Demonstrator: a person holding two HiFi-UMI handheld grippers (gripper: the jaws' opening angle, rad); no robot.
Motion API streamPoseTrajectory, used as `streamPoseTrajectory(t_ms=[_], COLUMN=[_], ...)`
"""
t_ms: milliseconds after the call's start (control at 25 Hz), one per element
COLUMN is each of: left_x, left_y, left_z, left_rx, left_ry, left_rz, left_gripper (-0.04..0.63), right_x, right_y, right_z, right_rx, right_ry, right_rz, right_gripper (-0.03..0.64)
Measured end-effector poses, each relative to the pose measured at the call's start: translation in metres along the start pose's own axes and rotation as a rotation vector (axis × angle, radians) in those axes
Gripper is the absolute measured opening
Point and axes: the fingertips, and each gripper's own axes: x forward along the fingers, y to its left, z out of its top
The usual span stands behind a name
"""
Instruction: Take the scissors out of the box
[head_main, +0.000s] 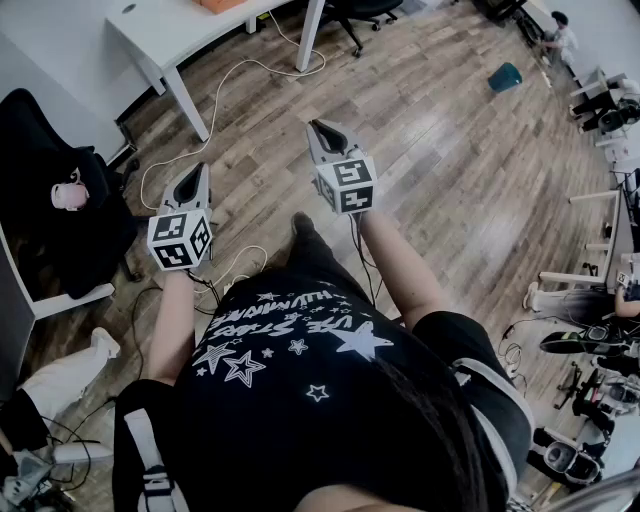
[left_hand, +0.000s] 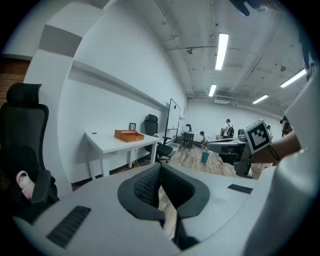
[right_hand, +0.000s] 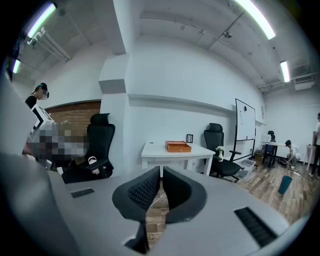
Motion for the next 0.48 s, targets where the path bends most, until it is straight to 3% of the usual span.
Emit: streamPoseTrajectory(t_ms=[480], left_x=[0.008], left_y=[0.04], left_z=[-0.014], left_rx=[-0.025], left_ry=[0.026], left_rz=[-0.034], left_gripper=[0.018], right_x=[0.027], right_y=[0.027], right_z=[-0.006], right_rx=[0.003], right_ry=[0.032], right_rz=[-0.017], right_gripper=[0.054])
